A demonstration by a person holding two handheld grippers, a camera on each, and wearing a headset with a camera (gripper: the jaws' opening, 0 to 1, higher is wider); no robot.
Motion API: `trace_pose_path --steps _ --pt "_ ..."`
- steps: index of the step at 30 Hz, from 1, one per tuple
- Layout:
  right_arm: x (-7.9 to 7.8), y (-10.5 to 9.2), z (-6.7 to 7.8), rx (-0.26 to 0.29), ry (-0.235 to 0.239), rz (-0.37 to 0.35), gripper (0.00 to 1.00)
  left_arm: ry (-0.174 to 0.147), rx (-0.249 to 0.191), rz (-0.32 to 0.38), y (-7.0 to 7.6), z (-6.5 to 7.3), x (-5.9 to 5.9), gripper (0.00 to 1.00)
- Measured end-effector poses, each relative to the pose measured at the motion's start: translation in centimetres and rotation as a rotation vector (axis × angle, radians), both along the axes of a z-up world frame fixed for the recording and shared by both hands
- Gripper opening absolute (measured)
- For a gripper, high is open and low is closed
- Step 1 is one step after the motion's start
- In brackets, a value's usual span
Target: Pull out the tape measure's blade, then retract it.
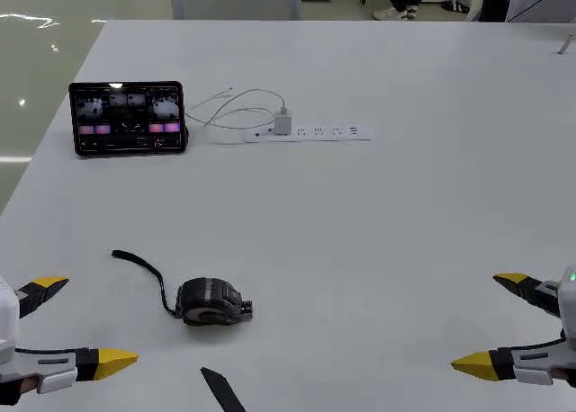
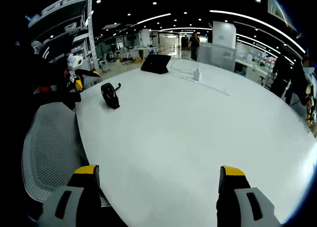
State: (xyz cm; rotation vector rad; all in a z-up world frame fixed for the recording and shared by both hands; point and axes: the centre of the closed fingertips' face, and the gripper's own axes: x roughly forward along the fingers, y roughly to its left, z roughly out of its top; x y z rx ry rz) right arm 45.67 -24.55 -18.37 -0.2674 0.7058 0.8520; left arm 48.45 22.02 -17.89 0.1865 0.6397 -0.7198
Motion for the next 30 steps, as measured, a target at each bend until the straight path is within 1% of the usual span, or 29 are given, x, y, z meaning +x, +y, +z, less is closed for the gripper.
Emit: trace_pose_path --steps 1,3,5,10,11,13,14,15,17,18,20,21,22,24,25,27,30 --pt "-0.1 0.0 -0.1 -0.003 0.004 0.004 0.99 -0.002 0.007 -0.001 0.1 0.0 -0.1 0.99" --pt "-0.2 0.0 -0.1 -0.004 0.007 0.006 0.99 0.005 0.01 0.001 0.2 -0.1 -0.1 0.99" --pt "-0.3 0.0 -0.1 -0.008 0.006 0.01 0.99 0.005 0.012 0.003 0.3 -0.2 -0.1 0.99" --pt "-0.3 0.2 -0.3 -0.01 0.01 0.014 0.99 -0.005 0.012 0.016 0.6 -0.1 0.2 0.99" --pt "-0.4 0.2 -0.3 -0.007 0.014 0.011 0.99 -0.016 0.009 0.02 0.6 0.0 0.3 0.99" --pt "-0.4 0.2 -0.2 -0.017 0.014 0.008 0.99 -0.002 0.003 0.024 0.6 0.1 0.4 0.99" --pt "-0.3 0.2 -0.2 -0.027 0.014 0.004 0.99 0.0 0.011 0.03 0.7 0.1 0.5 0.99" --pt "-0.3 0.2 -0.1 -0.025 0.014 0.0 0.99 0.004 0.028 0.035 0.9 0.0 0.5 0.99" --pt "0.1 0.0 0.2 -0.009 0.001 -0.005 0.99 0.002 0.02 0.027 0.8 0.3 0.6 0.99" --pt "0.2 0.1 0.3 -0.01 0.004 -0.011 0.99 0.003 0.012 0.026 0.8 0.6 0.7 0.99" --pt "0.1 0.1 0.3 -0.012 0.006 -0.012 0.99 0.009 0.021 0.036 1.0 0.6 0.9 0.99" --pt "0.1 0.0 0.3 -0.013 0.007 -0.014 0.99 0.018 0.009 0.03 0.8 0.7 0.8 0.99" --pt "0.1 0.0 0.3 -0.014 0.007 -0.014 0.99 0.035 -0.001 0.027 0.7 0.6 0.6 0.99" --pt "0.1 -0.1 0.2 -0.014 0.008 -0.017 0.99 0.033 0.026 0.017 0.9 0.4 0.5 0.99" --pt "0.1 -0.1 0.1 -0.014 0.009 -0.019 0.99 0.063 0.021 0.009 0.8 0.2 0.1 0.96" --pt "0.0 0.0 0.2 -0.014 0.012 -0.021 0.99 0.061 0.019 0.005 0.7 0.1 0.1 0.92" --pt "0.0 0.3 0.2 -0.011 0.011 -0.017 0.99 0.062 0.017 0.0 0.6 0.1 0.0 0.91"
